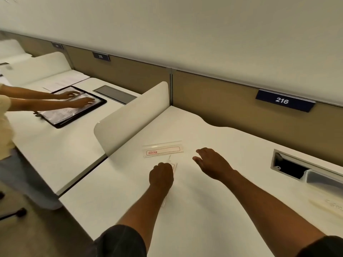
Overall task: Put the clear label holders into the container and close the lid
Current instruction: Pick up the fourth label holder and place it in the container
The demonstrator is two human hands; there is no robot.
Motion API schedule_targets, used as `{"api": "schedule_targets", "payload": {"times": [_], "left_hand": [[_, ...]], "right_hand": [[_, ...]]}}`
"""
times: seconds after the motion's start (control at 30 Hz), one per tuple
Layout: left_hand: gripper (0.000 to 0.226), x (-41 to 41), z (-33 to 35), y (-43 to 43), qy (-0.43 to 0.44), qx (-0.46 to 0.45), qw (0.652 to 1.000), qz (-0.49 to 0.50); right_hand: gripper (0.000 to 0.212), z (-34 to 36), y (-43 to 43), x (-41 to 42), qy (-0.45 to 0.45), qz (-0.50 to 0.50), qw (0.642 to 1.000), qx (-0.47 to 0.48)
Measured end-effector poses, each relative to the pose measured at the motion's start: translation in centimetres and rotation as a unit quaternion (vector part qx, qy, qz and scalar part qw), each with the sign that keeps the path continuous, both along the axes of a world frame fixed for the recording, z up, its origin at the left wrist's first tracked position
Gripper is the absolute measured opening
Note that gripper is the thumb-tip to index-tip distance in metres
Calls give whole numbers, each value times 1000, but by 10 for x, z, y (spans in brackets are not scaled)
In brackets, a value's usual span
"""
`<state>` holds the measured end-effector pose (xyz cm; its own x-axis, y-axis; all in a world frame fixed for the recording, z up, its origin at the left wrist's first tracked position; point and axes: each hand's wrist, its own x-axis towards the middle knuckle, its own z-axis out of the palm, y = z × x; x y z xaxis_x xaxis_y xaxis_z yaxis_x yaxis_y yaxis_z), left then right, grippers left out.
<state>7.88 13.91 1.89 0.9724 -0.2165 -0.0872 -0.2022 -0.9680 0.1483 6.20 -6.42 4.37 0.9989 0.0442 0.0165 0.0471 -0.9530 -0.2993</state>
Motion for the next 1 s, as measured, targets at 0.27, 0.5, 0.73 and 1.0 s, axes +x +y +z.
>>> {"api": "schedule_targets", "payload": {"times": [0.27,0.5,0.73,1.0], "left_hand": [[12,25,-32,22,46,-14,999,-14],[14,40,-32,17,40,-14,999,-33],[23,66,-14,-4,138,-219,966,4],[12,57,18,-62,321,-587,739,77]], "right_hand": [[47,-19,26,30,34,4,999,-5],[46,-28,28,45,52,-16,998,11],[40,-21,-18,42,-43,-164,975,141],[43,-17,-86,-12,176,-213,815,510]]}}
